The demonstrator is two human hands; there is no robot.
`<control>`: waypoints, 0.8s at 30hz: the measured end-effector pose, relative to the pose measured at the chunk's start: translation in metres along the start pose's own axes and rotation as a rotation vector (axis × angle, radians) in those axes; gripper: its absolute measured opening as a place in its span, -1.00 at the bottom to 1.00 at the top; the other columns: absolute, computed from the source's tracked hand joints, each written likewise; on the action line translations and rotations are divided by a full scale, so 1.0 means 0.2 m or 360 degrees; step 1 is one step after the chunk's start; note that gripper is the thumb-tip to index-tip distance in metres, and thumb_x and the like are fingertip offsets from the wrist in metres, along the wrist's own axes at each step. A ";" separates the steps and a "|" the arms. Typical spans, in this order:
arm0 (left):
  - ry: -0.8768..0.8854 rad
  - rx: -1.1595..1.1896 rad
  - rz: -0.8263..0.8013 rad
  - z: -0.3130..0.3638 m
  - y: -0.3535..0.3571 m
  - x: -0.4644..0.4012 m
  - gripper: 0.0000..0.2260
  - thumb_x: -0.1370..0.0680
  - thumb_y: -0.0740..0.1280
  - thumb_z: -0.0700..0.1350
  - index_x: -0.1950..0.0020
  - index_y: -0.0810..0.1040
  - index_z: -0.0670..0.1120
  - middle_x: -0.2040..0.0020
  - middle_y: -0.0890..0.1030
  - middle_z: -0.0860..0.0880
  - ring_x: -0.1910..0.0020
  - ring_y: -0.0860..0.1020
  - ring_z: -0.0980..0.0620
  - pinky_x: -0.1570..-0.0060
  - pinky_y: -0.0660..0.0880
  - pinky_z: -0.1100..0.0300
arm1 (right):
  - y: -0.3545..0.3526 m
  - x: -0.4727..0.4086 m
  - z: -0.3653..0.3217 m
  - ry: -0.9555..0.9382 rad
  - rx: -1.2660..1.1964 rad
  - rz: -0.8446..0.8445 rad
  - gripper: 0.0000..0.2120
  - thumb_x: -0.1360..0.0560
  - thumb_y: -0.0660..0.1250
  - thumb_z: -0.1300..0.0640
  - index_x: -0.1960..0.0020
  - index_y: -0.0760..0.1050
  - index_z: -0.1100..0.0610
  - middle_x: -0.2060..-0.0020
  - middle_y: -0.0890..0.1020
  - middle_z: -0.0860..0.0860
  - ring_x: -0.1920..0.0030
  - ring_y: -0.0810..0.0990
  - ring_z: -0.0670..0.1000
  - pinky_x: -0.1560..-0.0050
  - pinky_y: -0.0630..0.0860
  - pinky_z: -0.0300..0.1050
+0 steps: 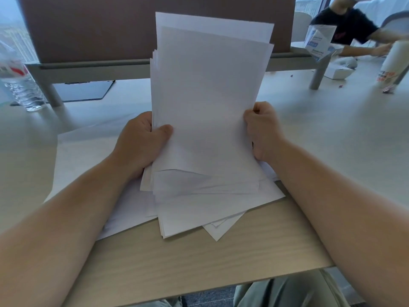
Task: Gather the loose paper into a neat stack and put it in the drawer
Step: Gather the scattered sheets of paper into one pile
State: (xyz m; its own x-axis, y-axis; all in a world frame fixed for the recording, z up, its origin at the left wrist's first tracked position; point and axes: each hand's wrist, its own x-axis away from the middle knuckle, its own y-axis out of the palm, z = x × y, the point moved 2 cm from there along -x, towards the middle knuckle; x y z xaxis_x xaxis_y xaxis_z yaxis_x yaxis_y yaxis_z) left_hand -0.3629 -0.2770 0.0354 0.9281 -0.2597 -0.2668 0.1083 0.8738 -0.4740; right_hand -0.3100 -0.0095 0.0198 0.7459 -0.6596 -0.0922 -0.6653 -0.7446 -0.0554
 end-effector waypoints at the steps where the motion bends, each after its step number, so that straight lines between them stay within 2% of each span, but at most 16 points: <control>1: -0.0009 0.0034 0.0022 0.00 -0.01 0.00 -0.92 -0.61 0.39 -0.04 -0.07 0.67 0.07 0.04 0.73 0.18 0.06 0.69 0.13 0.08 0.57 0.18 | 0.00 0.00 0.00 0.0017 -0.0063 -0.0018 -0.88 -0.36 0.21 0.12 0.20 0.48 -0.07 0.30 0.53 0.01 0.26 0.47 0.07 0.27 0.46 0.04; 3: -0.0056 0.0145 0.0058 -0.02 -0.01 -0.02 -0.90 -0.62 0.39 -0.04 -0.09 0.68 0.07 0.01 0.74 0.15 0.03 0.70 0.07 0.00 0.61 0.11 | 0.00 0.00 0.00 0.0013 -0.0114 -0.0071 -0.74 -0.37 0.30 0.10 -0.04 0.50 -0.12 0.13 0.63 -0.04 0.13 0.59 0.06 0.10 0.60 0.06; 5: -0.0120 0.0279 0.0097 -0.03 -0.02 -0.04 -0.89 -0.62 0.38 -0.06 -0.09 0.68 0.07 0.01 0.75 0.14 0.02 0.71 0.04 -0.01 0.62 0.09 | -0.01 -0.01 -0.01 -0.0031 0.0002 -0.0109 -0.60 -0.37 0.36 0.02 -0.20 0.44 -0.08 -0.01 0.64 -0.07 0.02 0.64 0.04 -0.06 0.63 0.09; 7: -0.0171 0.0425 0.0140 -0.04 -0.03 -0.05 -0.89 -0.63 0.37 -0.11 -0.06 0.68 0.05 0.06 0.74 0.15 0.09 0.71 0.08 0.12 0.61 0.20 | -0.01 0.01 -0.02 -0.0021 0.0083 -0.0183 -0.64 -0.40 0.40 -0.03 -0.18 0.49 -0.04 -0.01 0.64 -0.05 0.07 0.64 0.03 -0.01 0.61 0.08; 9: -0.0203 0.0528 0.0165 -0.03 -0.03 -0.05 -0.85 -0.65 0.33 -0.17 0.01 0.66 0.03 0.14 0.72 0.17 0.20 0.68 0.13 0.26 0.59 0.30 | -0.01 0.02 -0.03 -0.0009 0.0061 -0.0286 -0.86 -0.44 0.39 0.01 0.04 0.62 0.02 0.16 0.68 0.01 0.20 0.62 0.06 0.08 0.62 0.12; 11: -0.0232 0.0590 0.0174 -0.02 -0.03 -0.05 -0.81 -0.64 0.30 -0.23 0.07 0.63 0.01 0.20 0.69 0.15 0.29 0.64 0.14 0.33 0.57 0.34 | 0.00 0.04 -0.03 -0.0023 0.0048 -0.0359 -0.88 -0.51 0.38 0.13 0.17 0.66 0.07 0.23 0.71 0.06 0.22 0.64 0.09 0.02 0.66 0.22; 14: -0.0308 0.0662 0.0126 -0.02 -0.02 -0.06 -0.84 -0.58 0.32 -0.26 0.04 0.64 -0.03 0.17 0.73 0.04 0.24 0.67 0.02 0.19 0.63 0.15 | 0.01 0.05 -0.02 -0.0155 0.0164 -0.0401 -0.84 -0.54 0.33 0.22 0.12 0.65 0.03 0.23 0.73 0.03 0.23 0.67 0.07 0.03 0.67 0.24; 16: -0.0332 0.0719 0.0098 -0.03 -0.02 -0.06 -0.88 -0.58 0.39 -0.22 -0.04 0.65 -0.03 0.06 0.76 -0.01 0.16 0.72 -0.04 0.06 0.69 0.00 | 0.01 0.06 -0.03 -0.0229 0.0209 -0.0408 -0.84 -0.55 0.34 0.22 0.10 0.65 0.01 0.22 0.73 0.01 0.24 0.68 0.06 0.07 0.68 0.17; 18: -0.0292 0.0575 0.0136 -0.05 -0.03 -0.07 -0.88 -0.56 0.43 -0.13 -0.08 0.66 0.01 0.00 0.76 0.02 0.06 0.73 -0.05 -0.06 0.68 -0.08 | 0.01 0.07 -0.05 -0.0247 0.0169 -0.0368 -0.86 -0.58 0.34 0.19 0.08 0.67 0.04 0.21 0.72 -0.01 0.23 0.66 0.03 0.10 0.65 0.06; 20: -0.0271 0.0444 0.0245 -0.06 -0.06 -0.08 -0.85 -0.53 0.42 -0.07 -0.10 0.66 0.05 -0.04 0.74 0.07 -0.02 0.71 -0.06 -0.16 0.64 -0.08 | 0.00 0.07 -0.08 -0.0166 0.0060 -0.0312 -0.84 -0.62 0.30 0.12 0.02 0.66 0.10 0.17 0.69 0.02 0.22 0.60 0.02 0.16 0.57 -0.01; 22: -0.0309 0.0512 0.0355 -0.07 -0.08 -0.10 -0.89 -0.57 0.39 -0.11 -0.07 0.62 0.05 -0.05 0.71 0.07 -0.06 0.69 -0.07 -0.18 0.63 -0.05 | -0.01 0.07 -0.11 0.0030 0.0023 -0.0274 -0.79 -0.64 0.24 0.02 -0.07 0.61 0.08 0.07 0.71 0.05 0.17 0.59 0.02 0.14 0.52 -0.05; 24: -0.0388 0.0653 0.0420 -0.09 -0.08 -0.10 -0.90 -0.61 0.36 -0.17 0.00 0.58 0.04 0.01 0.68 0.08 -0.04 0.69 -0.06 -0.06 0.65 0.08 | -0.04 0.05 -0.12 0.0258 0.0012 -0.0249 -0.72 -0.65 0.19 -0.06 -0.10 0.59 0.08 -0.05 0.69 0.08 0.06 0.59 0.07 0.03 0.55 0.01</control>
State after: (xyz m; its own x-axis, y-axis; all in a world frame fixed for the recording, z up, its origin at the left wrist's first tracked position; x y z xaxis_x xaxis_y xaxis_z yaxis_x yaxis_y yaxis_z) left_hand -0.3900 -0.2927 0.0337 0.9930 0.0503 -0.1071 -0.0546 0.9978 -0.0378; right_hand -0.2958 -0.0132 0.0438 0.8351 -0.5444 0.0790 -0.5407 -0.8388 -0.0641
